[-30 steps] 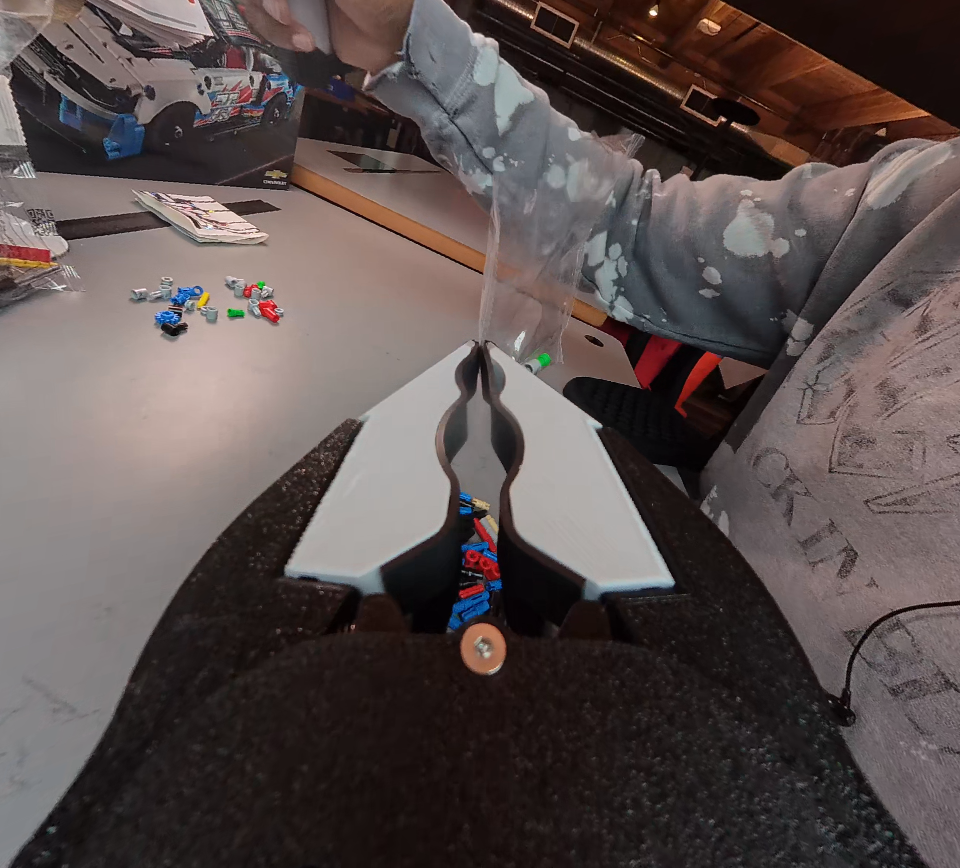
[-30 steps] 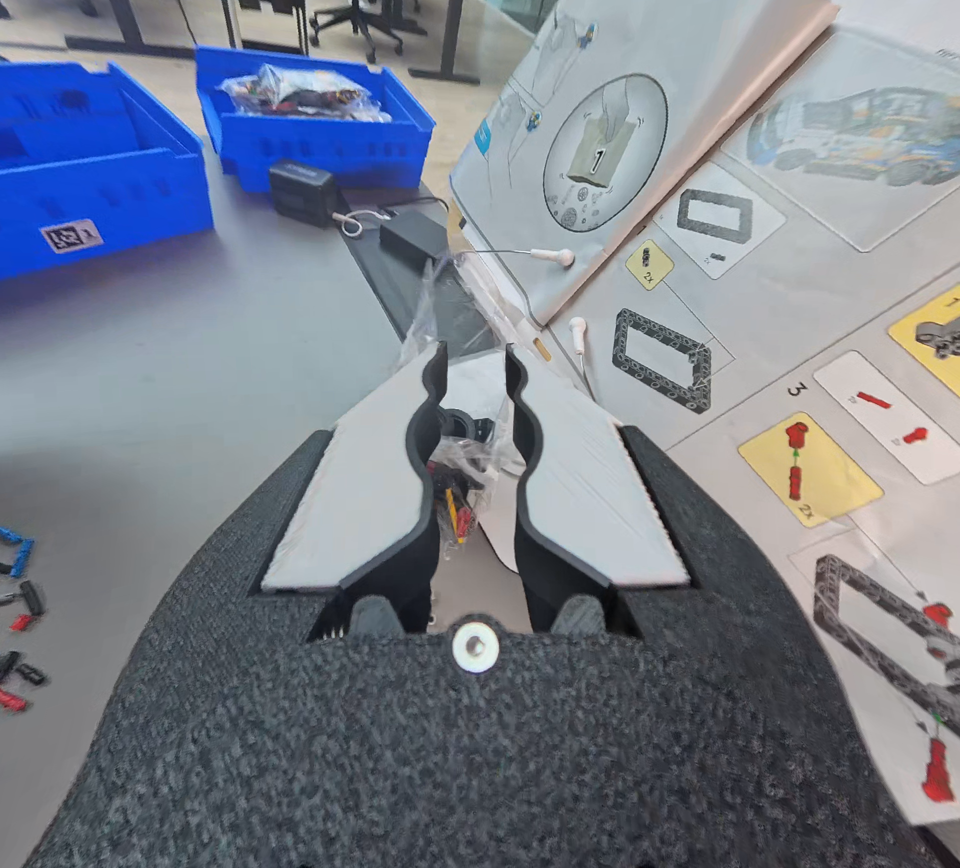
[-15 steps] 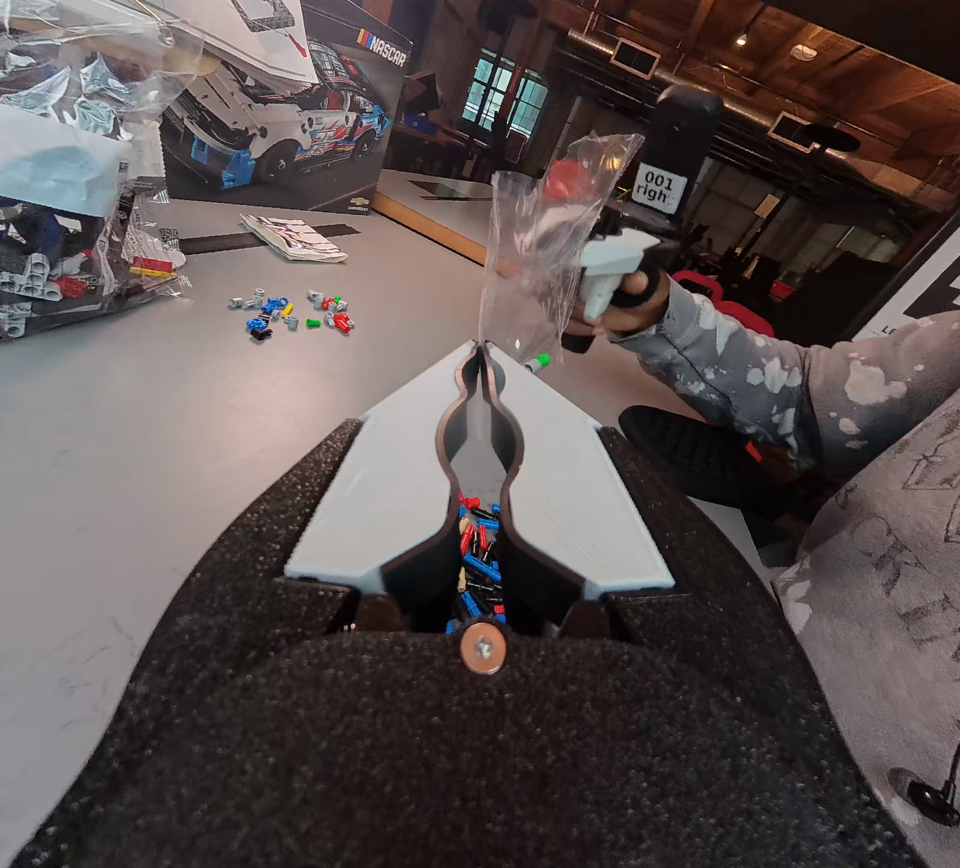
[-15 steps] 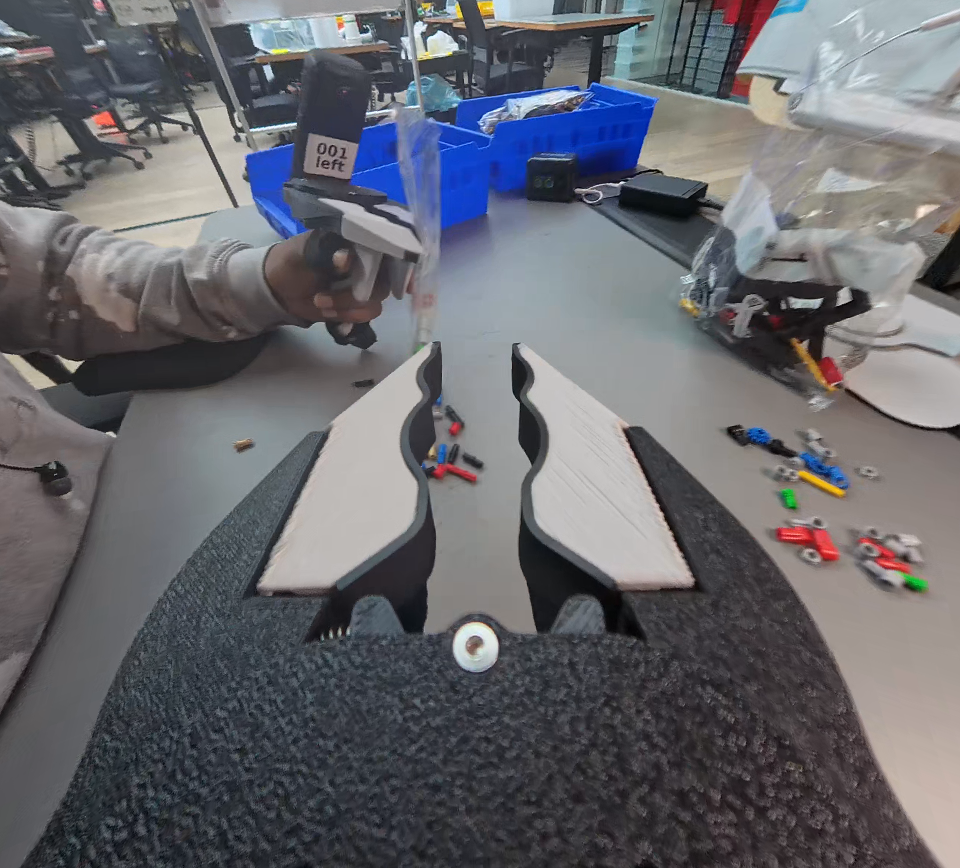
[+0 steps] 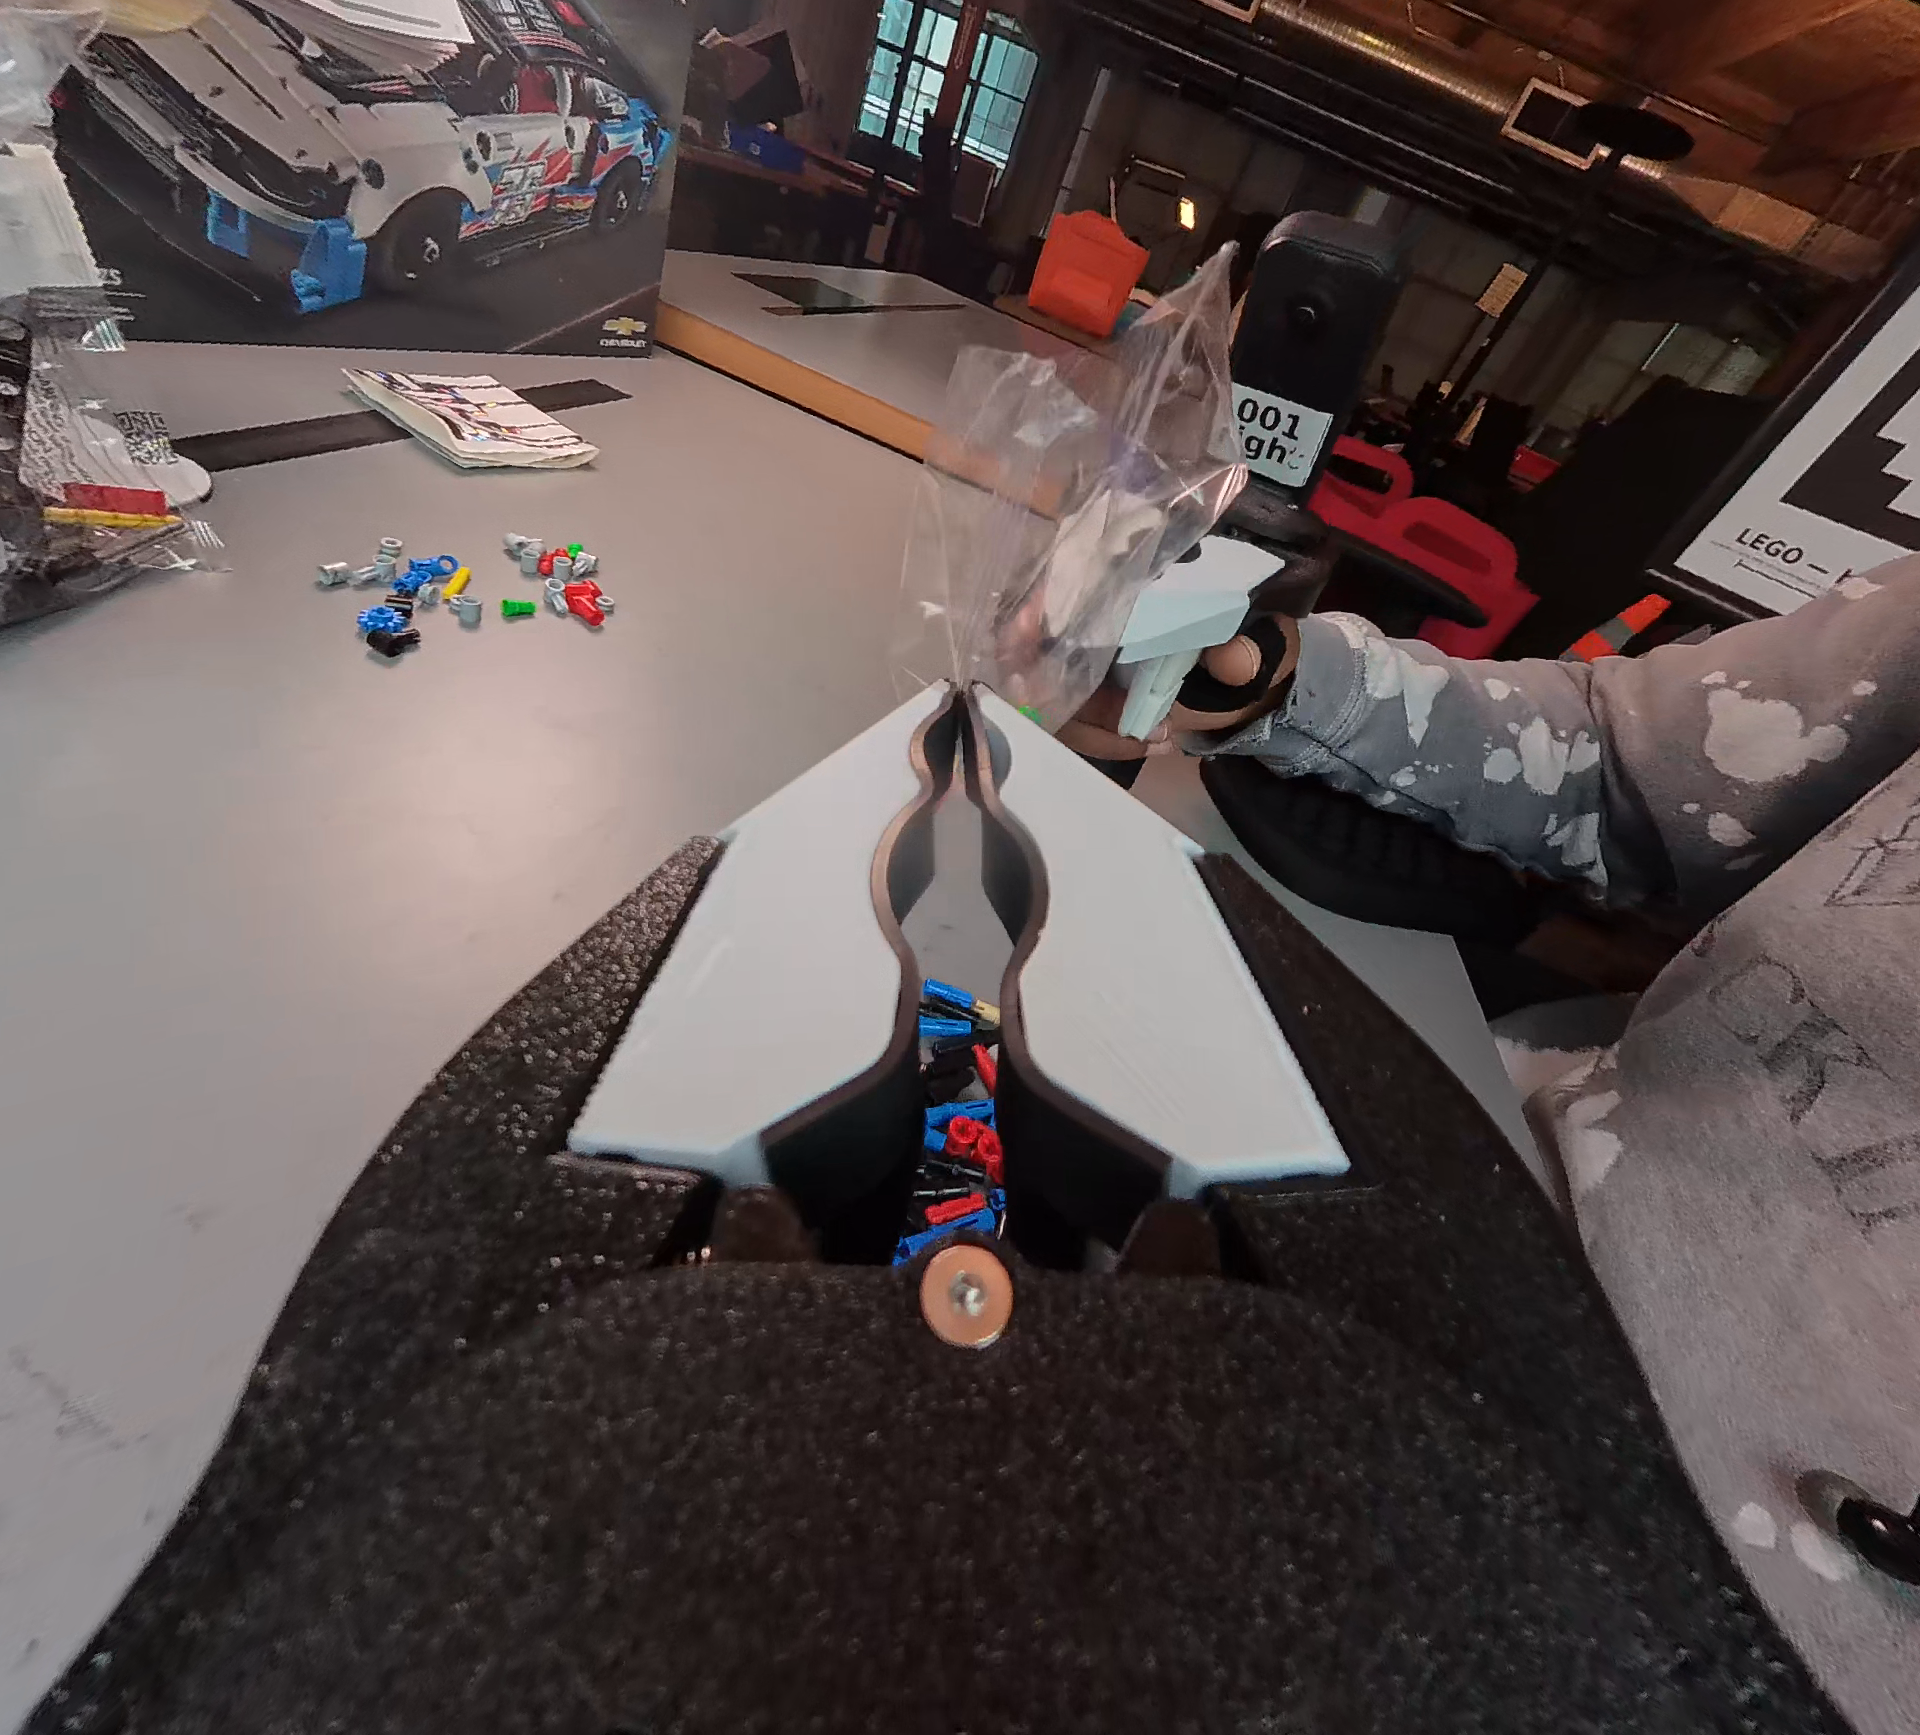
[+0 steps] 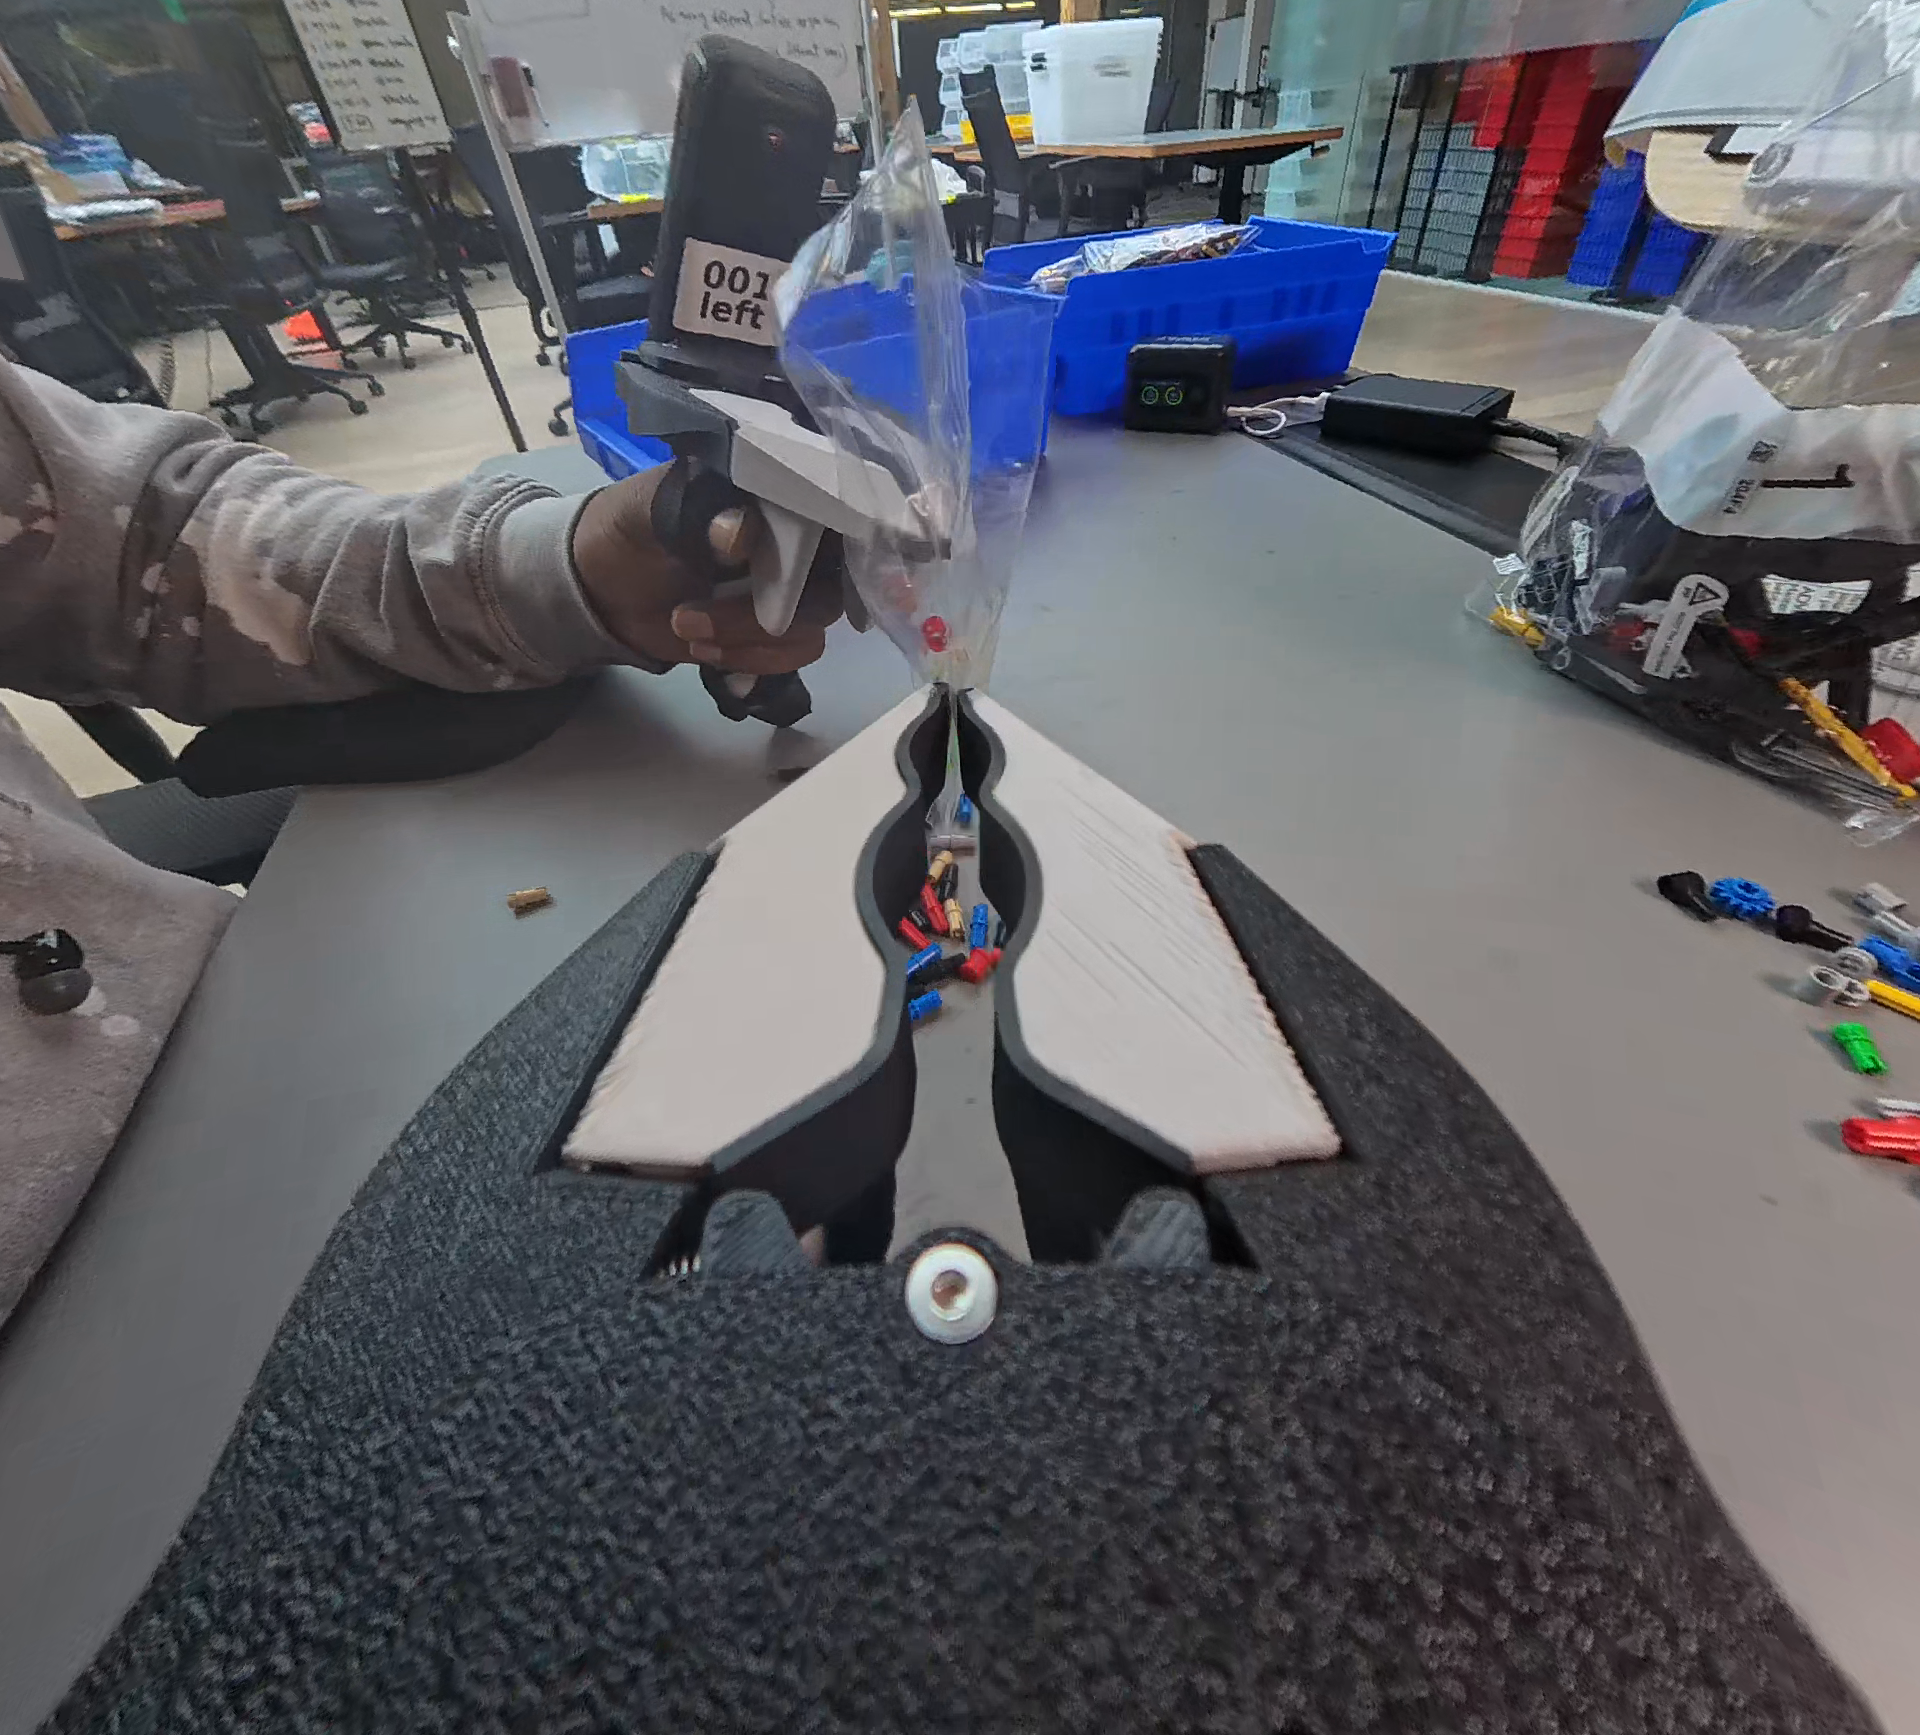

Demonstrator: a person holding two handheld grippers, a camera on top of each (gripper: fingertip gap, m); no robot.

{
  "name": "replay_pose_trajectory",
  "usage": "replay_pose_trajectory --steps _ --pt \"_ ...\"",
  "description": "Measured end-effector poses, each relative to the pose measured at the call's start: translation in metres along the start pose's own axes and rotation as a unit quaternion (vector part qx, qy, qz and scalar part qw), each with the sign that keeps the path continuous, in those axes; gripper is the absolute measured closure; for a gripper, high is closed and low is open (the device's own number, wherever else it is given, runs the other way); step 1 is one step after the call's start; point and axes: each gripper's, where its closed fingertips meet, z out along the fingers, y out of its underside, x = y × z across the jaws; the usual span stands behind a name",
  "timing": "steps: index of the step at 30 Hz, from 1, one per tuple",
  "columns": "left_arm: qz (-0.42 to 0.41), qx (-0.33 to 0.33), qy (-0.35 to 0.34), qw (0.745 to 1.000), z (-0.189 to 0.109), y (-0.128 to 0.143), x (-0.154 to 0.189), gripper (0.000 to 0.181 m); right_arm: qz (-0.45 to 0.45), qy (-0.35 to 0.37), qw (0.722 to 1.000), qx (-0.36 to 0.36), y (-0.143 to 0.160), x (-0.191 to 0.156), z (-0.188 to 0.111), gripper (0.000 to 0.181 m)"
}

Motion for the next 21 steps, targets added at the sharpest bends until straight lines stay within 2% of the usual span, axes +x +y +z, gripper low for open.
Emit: replay_pose_trajectory --steps 3,5,8,14,17,21 --pt "-0.015 0.013 0.016 1.0 0.0 -0.006 0.004 0.181 0.061 0.053 0.997 0.02 -0.003 0.031 -0.011 0.181" --pt "-0.028 0.017 0.017 0.999 0.001 -0.009 0.003 0.181 0.09 0.035 0.995 0.029 -0.005 0.03 -0.013 0.181" --pt "-0.029 0.009 0.003 1.0 0.003 -0.004 -0.004 0.181 0.076 0.009 0.997 0.033 -0.006 0.014 -0.008 0.181" --pt "-0.05 -0.002 0.038 0.998 0.016 0.002 0.012 0.181 0.088 -0.035 0.995 0.035 -0.003 -0.005 0.004 0.181" --pt "-0.067 0.018 0.036 0.997 0.008 -0.007 0.006 0.181 0.103 -0.05 0.992 0.057 -0.01 -0.004 -0.006 0.181" --pt "-0.041 0.007 0.017 0.999 -0.006 -0.009 -0.005 0.181 0.096 -0.045 0.994 0.03 -0.002 -0.001 -0.009 0.181"
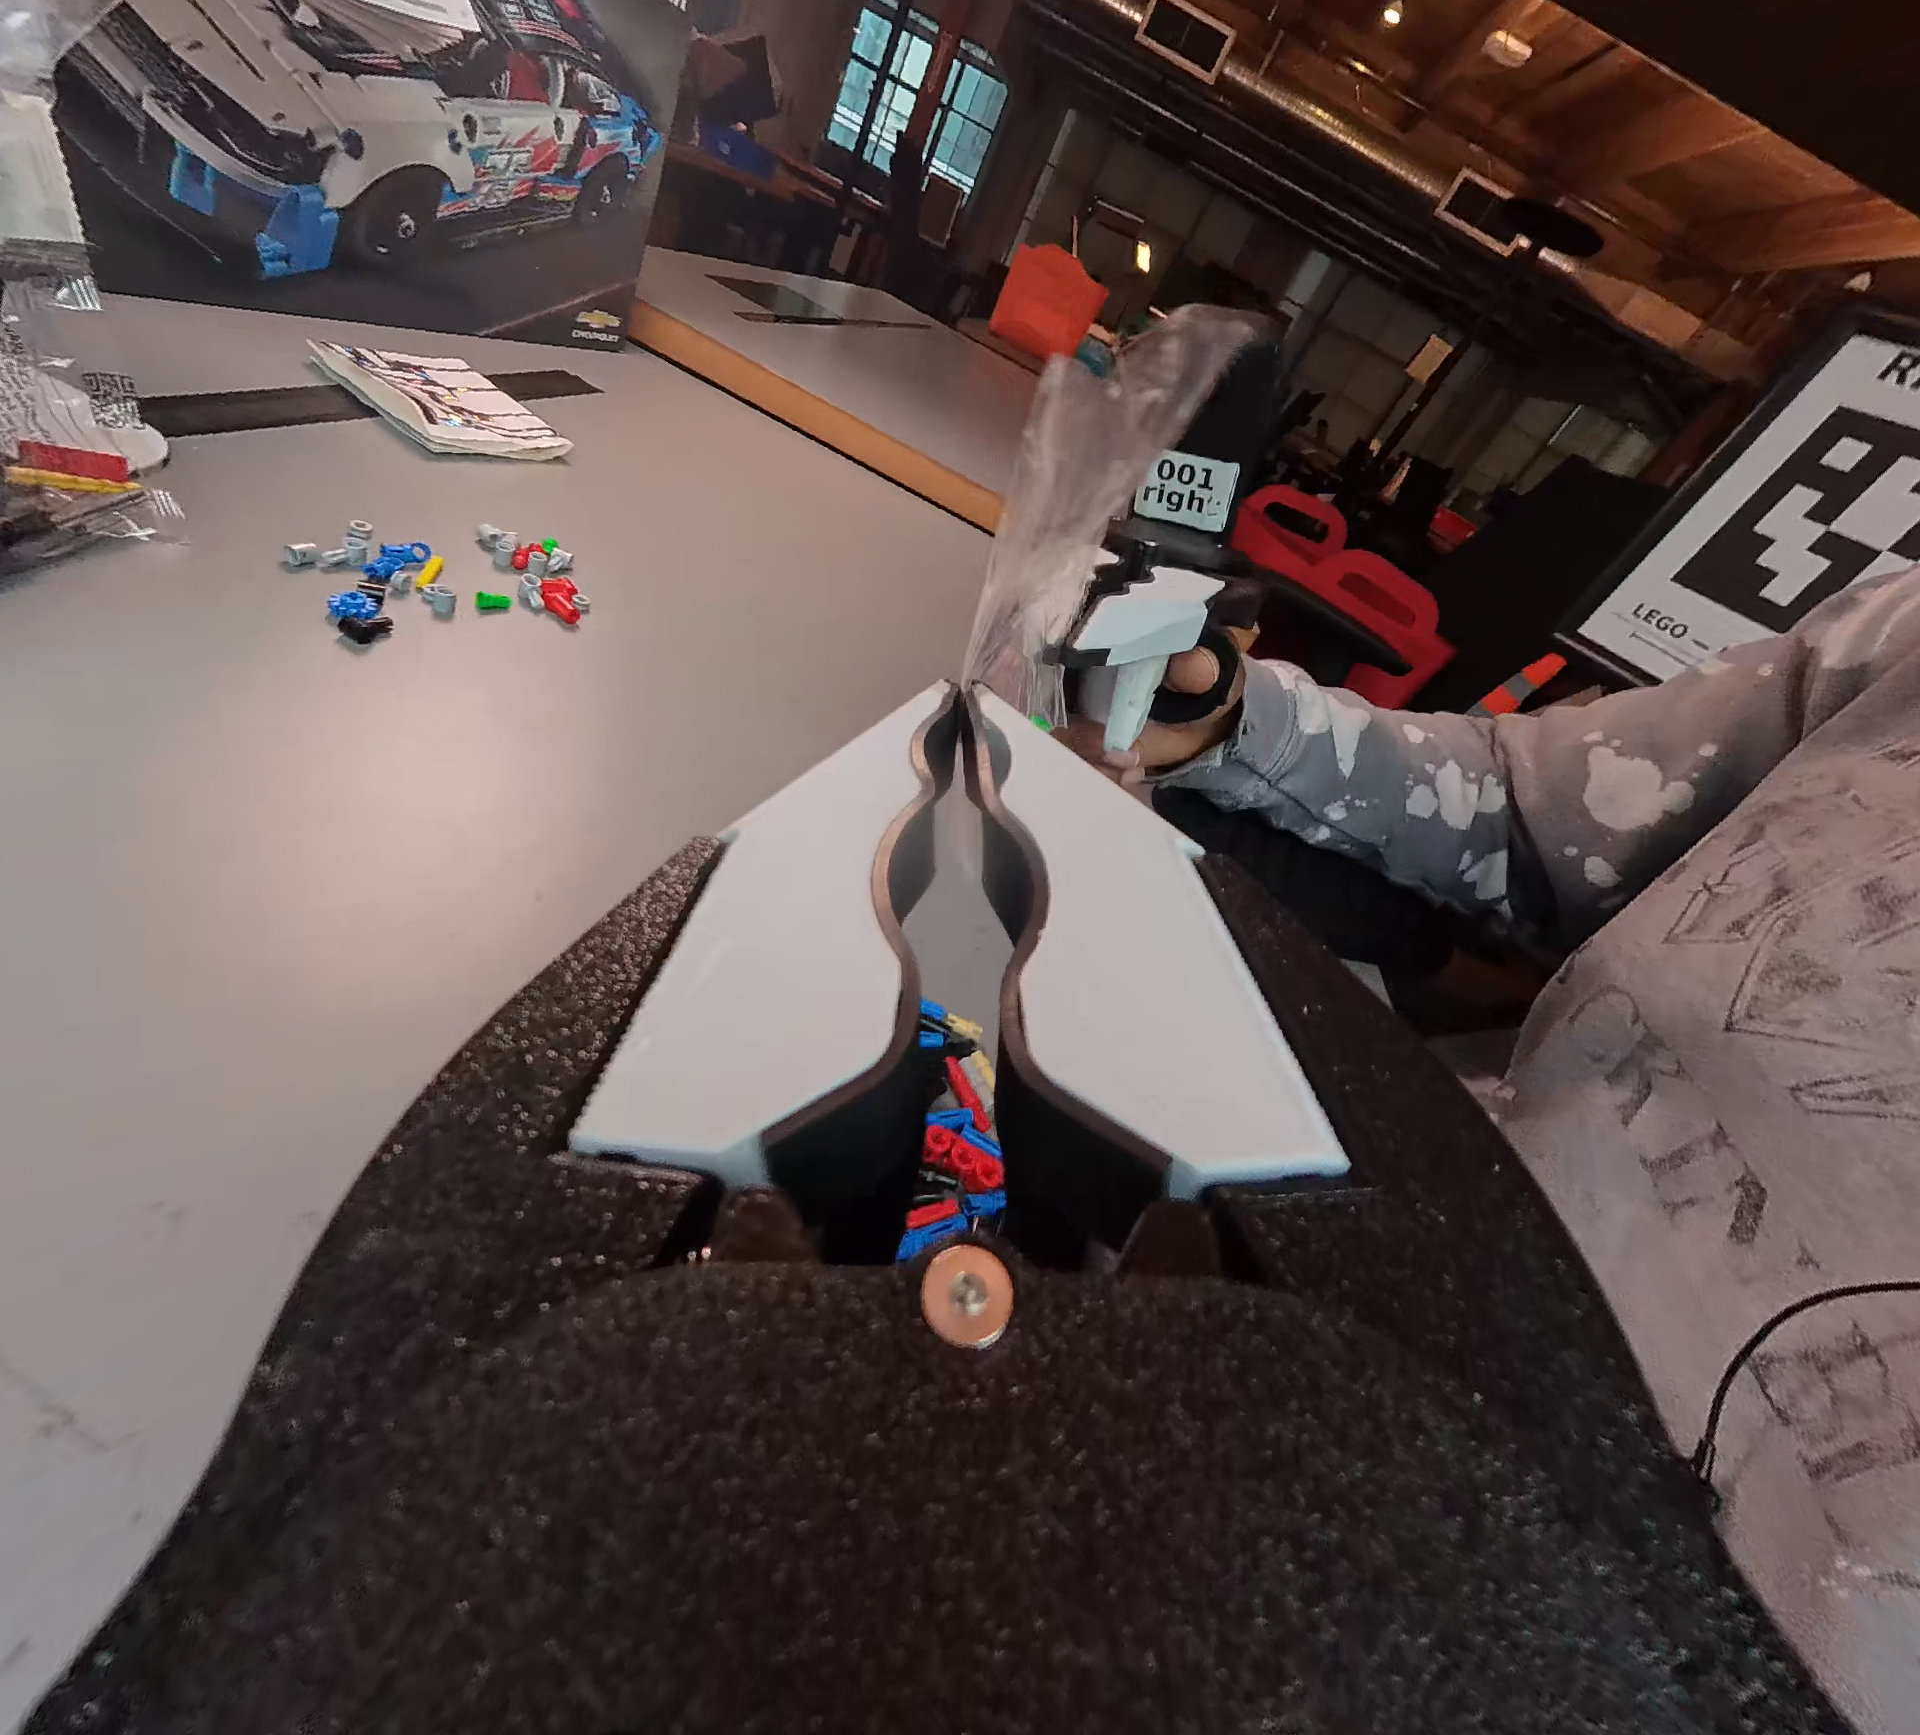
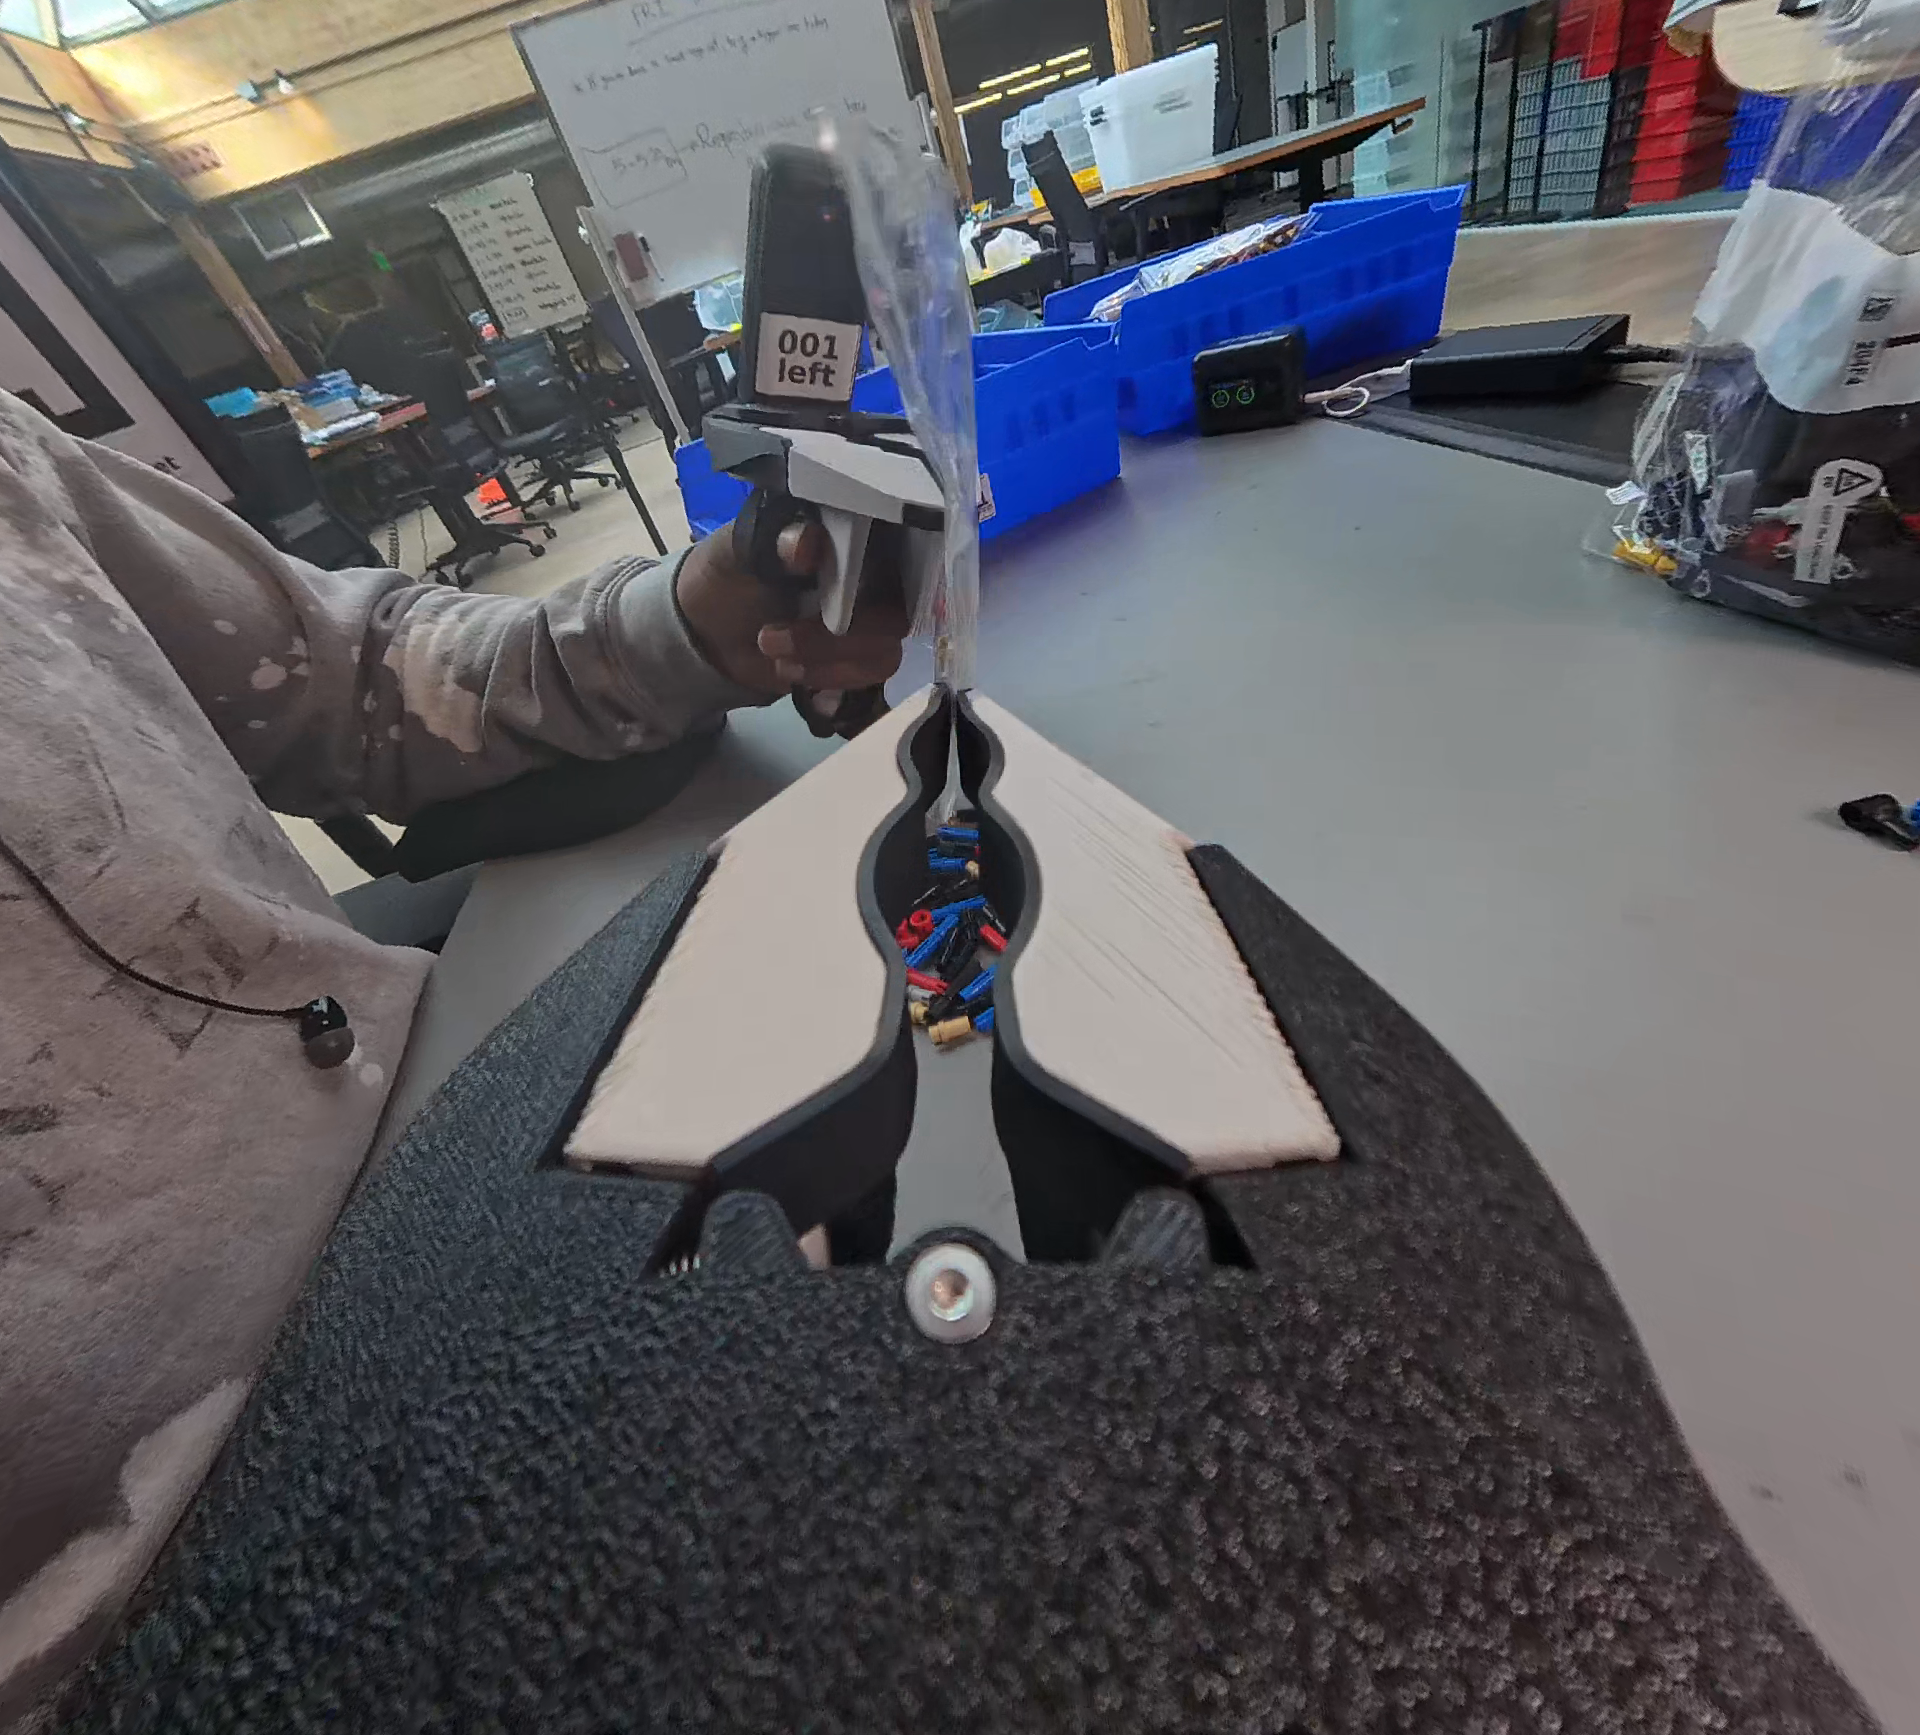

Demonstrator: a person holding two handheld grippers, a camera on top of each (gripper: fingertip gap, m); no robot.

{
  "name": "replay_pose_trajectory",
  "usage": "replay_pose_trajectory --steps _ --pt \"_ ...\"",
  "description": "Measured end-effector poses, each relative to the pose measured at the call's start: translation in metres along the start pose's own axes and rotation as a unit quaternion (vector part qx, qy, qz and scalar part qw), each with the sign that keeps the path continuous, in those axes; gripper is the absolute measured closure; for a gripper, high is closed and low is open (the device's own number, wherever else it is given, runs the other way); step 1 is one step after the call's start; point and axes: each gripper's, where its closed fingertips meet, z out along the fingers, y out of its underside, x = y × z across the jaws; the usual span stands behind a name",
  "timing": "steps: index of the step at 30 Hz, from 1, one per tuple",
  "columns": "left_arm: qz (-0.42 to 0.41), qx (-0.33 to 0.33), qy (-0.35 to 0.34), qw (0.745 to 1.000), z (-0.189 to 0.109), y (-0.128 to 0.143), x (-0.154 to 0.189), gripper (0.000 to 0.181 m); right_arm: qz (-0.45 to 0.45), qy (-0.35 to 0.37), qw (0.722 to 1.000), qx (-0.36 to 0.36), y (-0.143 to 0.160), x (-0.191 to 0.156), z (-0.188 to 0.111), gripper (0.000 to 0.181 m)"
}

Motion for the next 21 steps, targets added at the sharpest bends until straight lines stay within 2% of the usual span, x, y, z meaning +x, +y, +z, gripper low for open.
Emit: replay_pose_trajectory --steps 4,9,12,17,19,21 --pt "0.022 -0.024 -0.002 0.999 0.002 0.005 0.003 0.181 -0.028 0.003 0.999 -0.028 0.011 -0.007 0.011 0.181" --pt "0.025 -0.022 -0.024 0.999 -0.01 0.0 -0.011 0.181 -0.046 0.032 0.998 -0.042 0.015 0.005 0.005 0.18" --pt "0.019 -0.022 -0.022 0.999 -0.015 0.001 -0.015 0.181 -0.064 0.035 0.995 -0.067 0.023 0.005 0.006 0.168" --pt "0.043 -0.06 -0.05 0.996 -0.02 0.011 -0.029 0.181 -0.143 0.069 0.97 -0.183 0.058 0.022 0.005 0.168" --pt "0.056 -0.08 -0.074 0.992 -0.025 0.015 -0.04 0.181 -0.169 0.053 0.947 -0.268 0.08 0.029 0.005 0.168" --pt "0.063 -0.095 -0.094 0.989 -0.031 0.019 -0.051 0.181 -0.199 0.045 0.93 -0.306 0.086 0.037 0.011 0.169"
